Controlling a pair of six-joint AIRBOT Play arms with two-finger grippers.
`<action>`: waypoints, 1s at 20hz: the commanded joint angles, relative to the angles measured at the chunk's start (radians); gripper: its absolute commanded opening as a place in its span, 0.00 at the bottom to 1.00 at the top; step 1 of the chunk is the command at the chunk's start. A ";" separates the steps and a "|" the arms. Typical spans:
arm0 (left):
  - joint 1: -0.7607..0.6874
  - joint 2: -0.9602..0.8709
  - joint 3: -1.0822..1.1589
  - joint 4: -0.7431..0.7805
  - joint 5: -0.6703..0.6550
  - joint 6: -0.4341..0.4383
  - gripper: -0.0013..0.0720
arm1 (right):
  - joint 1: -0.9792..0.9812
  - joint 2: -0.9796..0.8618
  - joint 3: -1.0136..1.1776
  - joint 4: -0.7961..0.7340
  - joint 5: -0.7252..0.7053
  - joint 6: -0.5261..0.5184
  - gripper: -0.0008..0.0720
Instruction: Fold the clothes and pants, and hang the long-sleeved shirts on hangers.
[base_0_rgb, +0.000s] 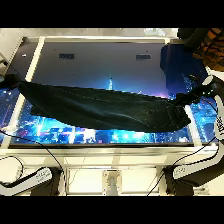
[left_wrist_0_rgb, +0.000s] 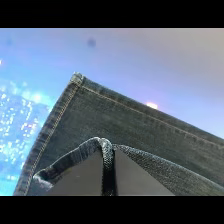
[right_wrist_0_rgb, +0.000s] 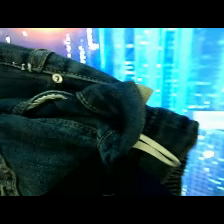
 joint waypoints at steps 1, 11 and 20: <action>0.000 -0.002 0.001 0.142 0.001 -0.147 0.04 | -0.044 0.049 0.037 -0.037 -0.044 0.053 0.03; -0.032 -0.110 0.002 0.164 0.086 -0.223 0.04 | -0.123 0.112 0.018 -0.027 -0.322 0.217 0.03; -0.109 -0.319 0.004 0.165 0.225 -0.295 0.04 | -0.079 0.006 0.018 0.008 -0.428 0.279 0.04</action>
